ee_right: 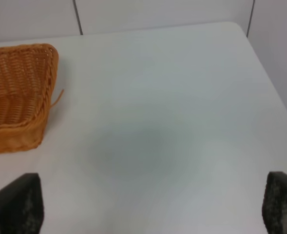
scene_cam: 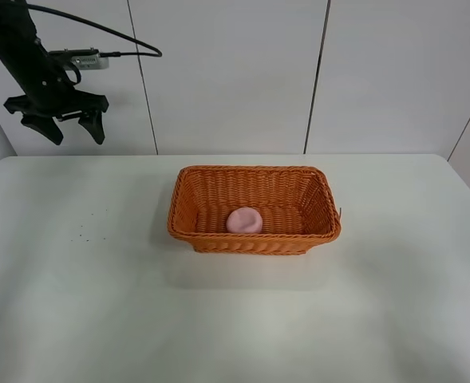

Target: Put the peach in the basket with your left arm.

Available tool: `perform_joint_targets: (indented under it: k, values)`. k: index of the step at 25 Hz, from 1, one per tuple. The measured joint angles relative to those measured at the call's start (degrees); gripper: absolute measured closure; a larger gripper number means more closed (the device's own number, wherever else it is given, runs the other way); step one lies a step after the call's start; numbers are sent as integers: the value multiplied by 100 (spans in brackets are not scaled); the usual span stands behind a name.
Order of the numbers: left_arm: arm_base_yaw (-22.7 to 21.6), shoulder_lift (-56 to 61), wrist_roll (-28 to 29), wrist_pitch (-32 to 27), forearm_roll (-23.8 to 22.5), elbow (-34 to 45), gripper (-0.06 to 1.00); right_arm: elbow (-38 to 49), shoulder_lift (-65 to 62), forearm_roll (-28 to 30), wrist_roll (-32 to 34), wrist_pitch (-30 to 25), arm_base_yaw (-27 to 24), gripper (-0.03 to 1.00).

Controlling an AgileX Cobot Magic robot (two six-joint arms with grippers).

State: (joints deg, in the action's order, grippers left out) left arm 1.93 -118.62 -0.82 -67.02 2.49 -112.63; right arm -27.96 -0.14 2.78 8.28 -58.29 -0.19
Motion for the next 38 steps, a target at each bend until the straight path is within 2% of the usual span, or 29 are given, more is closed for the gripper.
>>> perform_joint_targets:
  k: [9,19,26,29,38]
  values:
    - [0,2370,-5,-5,0,2080,9,0,0,0,0,0,0,27]
    - [0,5299,-33,1,0,5424,9,0,0,0,0,0,0,27]
    - [0,7258,-22,122,-197,7789,9,0,0,0,0,0,0,27]
    - [0,8120,-22,441,-249,8328,9,0,0,0,0,0,0,27]
    - [0,10138,-22,657,-249,8405,9,0,0,0,0,0,0,27]
